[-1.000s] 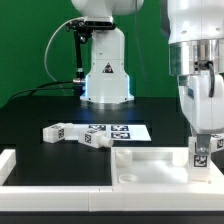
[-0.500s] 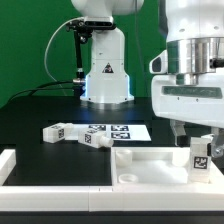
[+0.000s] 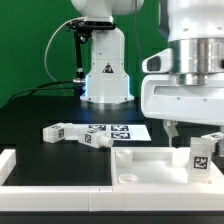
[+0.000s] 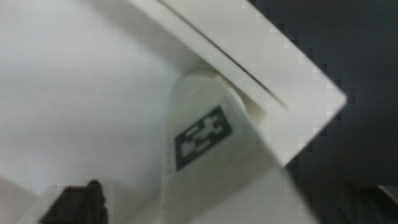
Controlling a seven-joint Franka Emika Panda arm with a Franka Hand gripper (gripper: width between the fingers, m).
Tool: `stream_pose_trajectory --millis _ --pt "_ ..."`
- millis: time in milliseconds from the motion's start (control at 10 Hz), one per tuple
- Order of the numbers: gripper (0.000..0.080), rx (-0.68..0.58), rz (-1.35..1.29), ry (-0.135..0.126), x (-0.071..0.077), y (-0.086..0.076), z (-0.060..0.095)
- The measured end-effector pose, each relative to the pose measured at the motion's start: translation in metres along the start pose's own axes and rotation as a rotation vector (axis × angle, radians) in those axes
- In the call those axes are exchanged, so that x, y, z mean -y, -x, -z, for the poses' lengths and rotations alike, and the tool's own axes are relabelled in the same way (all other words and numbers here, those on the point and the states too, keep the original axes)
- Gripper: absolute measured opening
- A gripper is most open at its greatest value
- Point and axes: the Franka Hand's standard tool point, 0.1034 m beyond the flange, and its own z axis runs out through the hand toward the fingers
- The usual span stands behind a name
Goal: Assemble one leg
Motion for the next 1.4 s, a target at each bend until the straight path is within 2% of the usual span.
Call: stream_pose_trajectory --millis 100,300,500,700,900,1400 --pt "0.0649 0.006 0.105 -0.002 0.0009 0.0002 -0.0009" --pt "0.0622 0.006 0.050 0.000 -0.0010 -0.0010 -0.0013" --pt "0.0284 0.007 -0.016 -0.002 -0.0012 -0.0009 -0.0015" --pt "0.0284 0.008 -0.171 0.001 -0.0024 -0.0013 -0.0017" --pt "0.0284 0.000 -0.434 0.008 -0.0047 -0.0026 -0.0030" --pt "0.0285 0.000 -0.434 0.008 -0.0047 -0.0026 -0.0030"
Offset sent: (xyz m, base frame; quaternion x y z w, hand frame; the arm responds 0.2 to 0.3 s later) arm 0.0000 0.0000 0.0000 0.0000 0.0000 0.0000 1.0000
